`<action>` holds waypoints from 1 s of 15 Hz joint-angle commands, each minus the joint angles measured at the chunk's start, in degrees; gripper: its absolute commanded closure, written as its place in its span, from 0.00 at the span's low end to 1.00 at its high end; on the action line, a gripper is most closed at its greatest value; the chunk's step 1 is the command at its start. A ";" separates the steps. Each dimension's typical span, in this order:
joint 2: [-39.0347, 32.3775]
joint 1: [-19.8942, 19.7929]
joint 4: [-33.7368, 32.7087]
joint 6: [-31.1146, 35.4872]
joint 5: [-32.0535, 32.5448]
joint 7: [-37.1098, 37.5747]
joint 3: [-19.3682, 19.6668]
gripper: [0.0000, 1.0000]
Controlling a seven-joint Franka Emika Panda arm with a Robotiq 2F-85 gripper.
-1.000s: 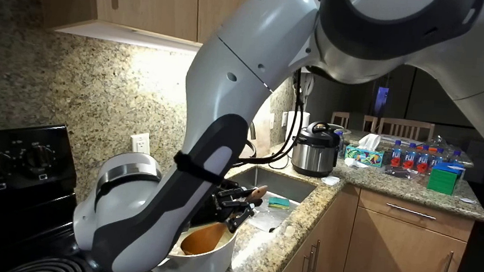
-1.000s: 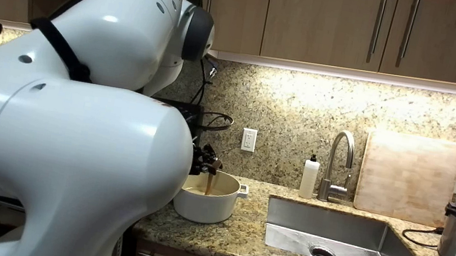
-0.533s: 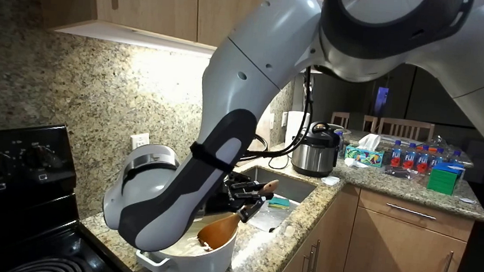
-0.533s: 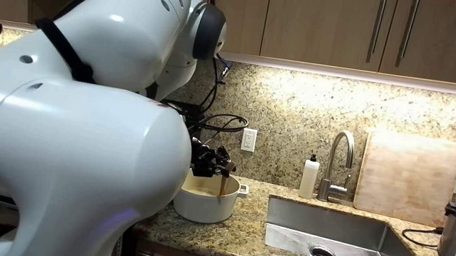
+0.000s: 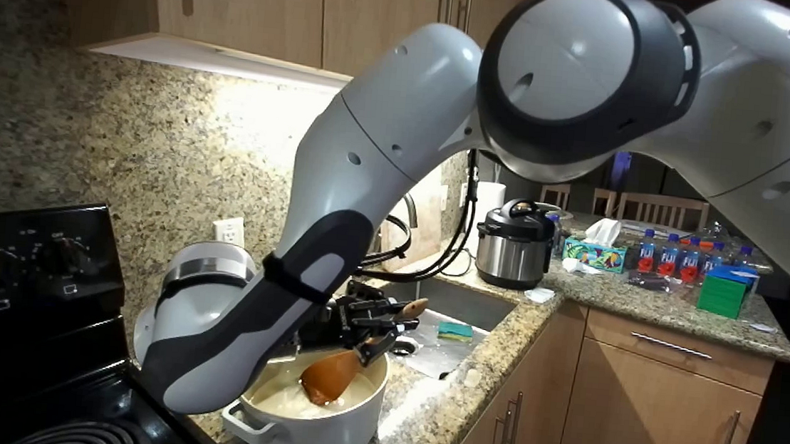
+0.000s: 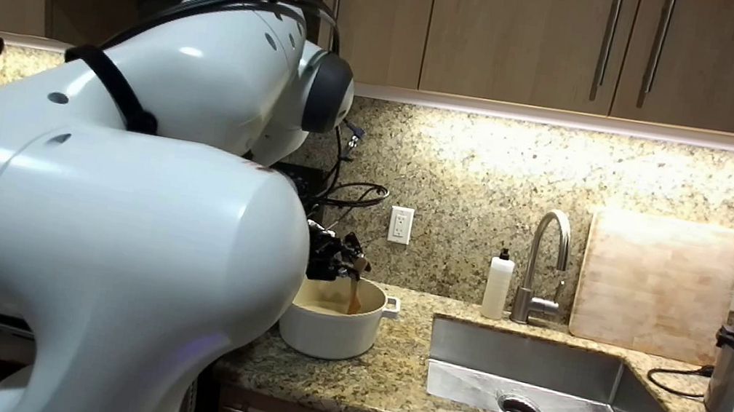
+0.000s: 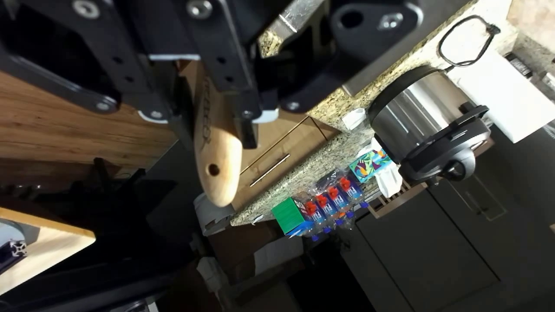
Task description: Use the wooden spoon to stir in the pot
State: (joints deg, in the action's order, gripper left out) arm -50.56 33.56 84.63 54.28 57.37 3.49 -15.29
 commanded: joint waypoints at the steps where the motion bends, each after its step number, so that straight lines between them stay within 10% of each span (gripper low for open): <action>1: -4.45 2.69 -6.84 -2.48 1.64 -2.70 0.23 0.91; 15: 4.92 -1.63 1.88 1.26 -0.66 -19.61 -3.79 0.91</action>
State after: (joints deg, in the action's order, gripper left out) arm -48.93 33.83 83.17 55.71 57.41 -14.27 -18.75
